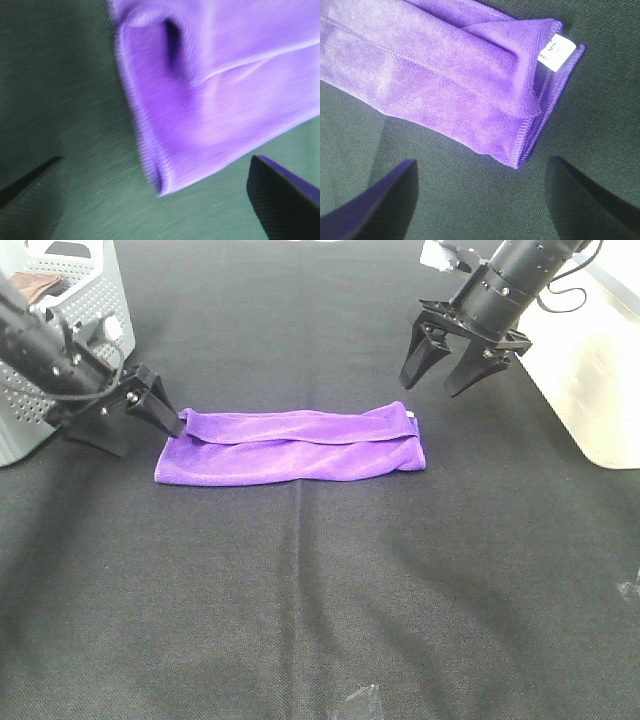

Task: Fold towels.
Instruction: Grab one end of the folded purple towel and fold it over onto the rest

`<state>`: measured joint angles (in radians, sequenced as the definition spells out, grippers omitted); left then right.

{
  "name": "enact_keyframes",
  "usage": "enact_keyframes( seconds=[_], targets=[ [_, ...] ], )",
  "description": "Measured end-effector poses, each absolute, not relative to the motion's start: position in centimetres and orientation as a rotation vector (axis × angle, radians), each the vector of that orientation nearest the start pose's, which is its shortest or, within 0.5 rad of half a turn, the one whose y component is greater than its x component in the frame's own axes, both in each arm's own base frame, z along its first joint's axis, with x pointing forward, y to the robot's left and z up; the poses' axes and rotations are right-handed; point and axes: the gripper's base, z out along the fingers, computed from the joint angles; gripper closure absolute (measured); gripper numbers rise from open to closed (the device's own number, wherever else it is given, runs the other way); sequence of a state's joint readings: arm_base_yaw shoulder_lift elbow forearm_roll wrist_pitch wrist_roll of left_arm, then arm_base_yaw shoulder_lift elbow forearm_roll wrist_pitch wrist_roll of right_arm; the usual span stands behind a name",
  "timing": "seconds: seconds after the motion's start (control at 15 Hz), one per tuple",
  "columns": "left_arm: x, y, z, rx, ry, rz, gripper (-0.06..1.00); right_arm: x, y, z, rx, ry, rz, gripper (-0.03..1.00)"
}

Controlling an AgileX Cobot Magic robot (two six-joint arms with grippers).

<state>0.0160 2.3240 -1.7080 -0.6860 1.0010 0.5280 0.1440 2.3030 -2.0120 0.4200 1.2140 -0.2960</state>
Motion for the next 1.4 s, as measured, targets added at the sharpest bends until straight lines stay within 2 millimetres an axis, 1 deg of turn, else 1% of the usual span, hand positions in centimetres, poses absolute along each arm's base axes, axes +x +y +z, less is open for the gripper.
enact_keyframes(
  seconds=[0.13, 0.27, 0.4, 0.67, 0.8, 0.93, 1.0, 1.2, 1.27, 1.33, 1.4],
  targets=[
    [46.3, -4.3, 10.3, 0.202, 2.835, -0.855, 0.06, 47.3, 10.4, 19.5, -0.463, 2.867, 0.580, 0.29],
    [46.9, -4.4, 9.8, 0.179, 2.814, -0.881, 0.06, 47.3, 10.4, 19.6, -0.456, 2.867, 0.589, 0.29],
    [47.5, -4.7, 9.9, 0.192, 2.799, -0.893, 0.06, 47.3, 10.5, 19.6, -0.453, 2.866, 0.595, 0.29],
    [48.6, -7.6, 9.4, 0.219, 2.806, -0.947, 0.06, 47.3, 10.5, 19.6, -0.450, 2.865, 0.603, 0.29],
    [48.8, -9.8, 9.1, 0.271, 2.813, -0.982, 0.06, 47.3, 10.6, 19.6, -0.447, 2.863, 0.611, 0.29],
    [48.5, -12.6, 9.0, 0.341, 2.807, -1.010, 0.06, 47.3, 10.6, 19.6, -0.446, 2.862, 0.615, 0.29],
    [48.4, -12.9, 9.0, 0.351, 2.808, -1.012, 0.06, 47.3, 10.6, 19.6, -0.446, 2.862, 0.615, 0.29],
    [48.2, -13.0, 9.1, 0.373, 2.826, -1.036, 0.07, 47.3, 10.6, 19.6, -0.446, 2.862, 0.615, 0.29],
    [47.9, -13.0, 9.0, 0.398, 2.846, -1.035, 0.09, 47.3, 10.6, 19.6, -0.442, 2.863, 0.618, 0.29],
    [47.7, -13.0, 8.9, 0.388, 2.881, -1.024, 0.15, 47.3, 10.6, 19.6, -0.432, 2.865, 0.620, 0.29],
    [47.6, -12.7, 8.7, 0.350, 2.924, -0.988, 0.27, 47.3, 10.6, 19.6, -0.418, 2.869, 0.621, 0.29]
  ],
)
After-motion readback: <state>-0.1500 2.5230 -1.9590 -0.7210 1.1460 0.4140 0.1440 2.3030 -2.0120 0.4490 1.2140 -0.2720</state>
